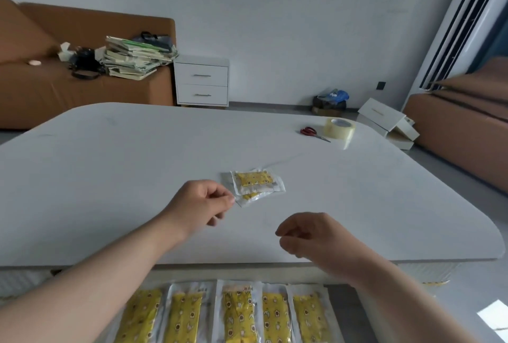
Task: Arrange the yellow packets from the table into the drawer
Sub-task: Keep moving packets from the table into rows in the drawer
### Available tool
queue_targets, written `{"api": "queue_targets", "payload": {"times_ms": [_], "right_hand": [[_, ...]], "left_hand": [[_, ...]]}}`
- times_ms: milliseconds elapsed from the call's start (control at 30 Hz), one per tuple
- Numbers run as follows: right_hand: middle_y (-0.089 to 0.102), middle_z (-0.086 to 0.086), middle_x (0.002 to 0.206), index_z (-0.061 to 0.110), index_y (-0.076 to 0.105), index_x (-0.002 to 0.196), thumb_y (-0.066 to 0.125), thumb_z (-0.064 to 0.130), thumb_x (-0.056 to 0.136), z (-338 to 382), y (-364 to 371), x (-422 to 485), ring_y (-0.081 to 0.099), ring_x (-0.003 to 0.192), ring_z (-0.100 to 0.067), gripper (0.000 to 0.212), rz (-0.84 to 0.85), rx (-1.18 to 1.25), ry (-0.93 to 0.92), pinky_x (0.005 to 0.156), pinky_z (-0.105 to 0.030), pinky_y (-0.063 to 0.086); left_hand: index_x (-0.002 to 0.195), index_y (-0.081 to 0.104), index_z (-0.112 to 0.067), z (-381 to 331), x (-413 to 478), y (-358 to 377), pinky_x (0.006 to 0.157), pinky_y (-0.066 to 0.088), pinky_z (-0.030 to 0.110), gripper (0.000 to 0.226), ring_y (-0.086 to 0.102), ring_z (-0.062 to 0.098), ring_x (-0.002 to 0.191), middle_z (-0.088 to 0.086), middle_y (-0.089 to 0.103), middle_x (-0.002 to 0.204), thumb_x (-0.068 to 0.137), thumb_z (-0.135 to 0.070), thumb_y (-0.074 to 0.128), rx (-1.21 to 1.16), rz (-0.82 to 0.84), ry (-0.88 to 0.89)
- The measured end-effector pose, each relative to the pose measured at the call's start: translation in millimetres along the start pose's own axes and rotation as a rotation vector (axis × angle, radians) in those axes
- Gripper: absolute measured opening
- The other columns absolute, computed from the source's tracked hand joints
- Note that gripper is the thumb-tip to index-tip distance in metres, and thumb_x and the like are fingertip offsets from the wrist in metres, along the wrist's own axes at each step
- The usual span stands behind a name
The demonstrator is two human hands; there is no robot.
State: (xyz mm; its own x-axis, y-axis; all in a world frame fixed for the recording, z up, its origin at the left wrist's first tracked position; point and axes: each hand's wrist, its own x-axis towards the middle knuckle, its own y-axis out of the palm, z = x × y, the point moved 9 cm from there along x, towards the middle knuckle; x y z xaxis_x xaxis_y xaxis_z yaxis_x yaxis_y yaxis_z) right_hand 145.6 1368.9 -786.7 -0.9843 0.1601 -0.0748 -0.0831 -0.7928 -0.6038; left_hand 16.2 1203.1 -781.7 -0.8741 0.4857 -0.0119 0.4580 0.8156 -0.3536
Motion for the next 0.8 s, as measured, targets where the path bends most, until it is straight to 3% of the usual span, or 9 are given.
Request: {"api": "queue_targets", "payload": {"times_ms": [100, 167, 300, 400, 467, 567, 700, 800], "right_hand": [[0.069, 0.018, 0.072, 0.032, 0.069, 0.090, 0.067, 0.024, 0.087, -4.9, -11.5, 17.9, 0.062, 0.067, 0.005, 0.009, -0.062, 0.052, -0.008, 0.066, -0.016, 0.048], [0.070, 0.016, 0.074, 0.032, 0.070, 0.090, 0.067, 0.024, 0.087, -9.6, -16.9, 30.3, 0.062, 0.068, 0.006, 0.008, -0.085, 0.053, -0.003, 0.067, -0.015, 0.047], [0.071, 0.008, 0.079, 0.025, 0.072, 0.091, 0.067, 0.021, 0.085, -20.2, -31.2, 53.4, 0.062, 0.066, 0.002, 0.009, -0.161, 0.094, 0.013, 0.071, -0.025, 0.053], [0.071, 0.008, 0.078, 0.024, 0.072, 0.090, 0.067, 0.020, 0.085, -29.3, -35.3, 67.7, 0.060, 0.064, -0.002, 0.008, -0.199, 0.105, 0.031, 0.070, -0.028, 0.052], [0.072, 0.006, 0.080, 0.025, 0.072, 0.088, 0.067, 0.021, 0.084, -35.2, -36.1, 74.2, 0.060, 0.065, -0.006, 0.008, -0.221, 0.112, 0.043, 0.068, -0.031, 0.053], [0.072, 0.005, 0.082, 0.027, 0.071, 0.087, 0.067, 0.022, 0.085, -42.6, -36.9, 80.1, 0.060, 0.065, -0.007, 0.007, -0.253, 0.101, 0.065, 0.066, -0.028, 0.052], [0.069, 0.009, 0.076, 0.026, 0.071, 0.085, 0.067, 0.022, 0.085, -49.7, -37.1, 82.8, 0.059, 0.060, -0.004, 0.006, -0.275, 0.089, 0.091, 0.064, -0.024, 0.049], [0.068, 0.010, 0.075, 0.025, 0.071, 0.083, 0.067, 0.021, 0.085, -51.2, -37.0, 84.9, 0.058, 0.060, -0.005, 0.005, -0.280, 0.088, 0.102, 0.064, -0.025, 0.050]], "left_hand": [[0.078, 0.069, -0.013, -6.1, 44.1, -3.5, 0.065, 0.047, 0.027, 0.006, 0.055, 0.014, 0.066, 0.001, 0.061, 0.070, 0.084, -0.011, 0.069, 0.100, -0.077, 0.061], [0.084, 0.069, -0.017, -8.9, 76.5, 5.3, 0.072, 0.046, 0.023, 0.005, 0.060, 0.014, 0.079, -0.002, 0.065, 0.082, 0.082, -0.013, 0.072, 0.183, -0.066, 0.116], [0.125, 0.060, -0.017, -19.2, 124.9, 35.5, 0.094, 0.040, 0.023, 0.048, 0.053, 0.016, 0.120, -0.002, 0.059, 0.128, 0.081, -0.029, 0.074, 0.503, -0.015, 0.197], [0.139, 0.046, -0.019, -12.1, 147.6, 55.1, 0.104, 0.037, 0.029, 0.076, 0.045, 0.019, 0.131, -0.001, 0.047, 0.144, 0.075, -0.048, 0.074, 0.685, 0.077, 0.119], [0.139, 0.045, -0.017, -1.4, 154.8, 64.0, 0.102, 0.042, 0.032, 0.083, 0.049, 0.020, 0.125, 0.000, 0.049, 0.142, 0.071, -0.054, 0.074, 0.802, 0.161, 0.054], [0.129, 0.055, -0.016, 4.6, 156.6, 69.6, 0.093, 0.048, 0.033, 0.074, 0.056, 0.020, 0.112, 0.000, 0.058, 0.127, 0.068, -0.052, 0.077, 0.893, 0.206, 0.054], [0.110, 0.066, -0.012, 6.0, 153.4, 67.1, 0.084, 0.052, 0.031, 0.053, 0.063, 0.021, 0.097, 0.004, 0.068, 0.107, 0.069, -0.044, 0.080, 0.841, 0.185, 0.002], [0.106, 0.062, -0.014, 7.2, 153.4, 56.1, 0.082, 0.052, 0.031, 0.054, 0.060, 0.022, 0.097, 0.002, 0.062, 0.105, 0.067, -0.047, 0.079, 0.886, 0.138, -0.034]]}}
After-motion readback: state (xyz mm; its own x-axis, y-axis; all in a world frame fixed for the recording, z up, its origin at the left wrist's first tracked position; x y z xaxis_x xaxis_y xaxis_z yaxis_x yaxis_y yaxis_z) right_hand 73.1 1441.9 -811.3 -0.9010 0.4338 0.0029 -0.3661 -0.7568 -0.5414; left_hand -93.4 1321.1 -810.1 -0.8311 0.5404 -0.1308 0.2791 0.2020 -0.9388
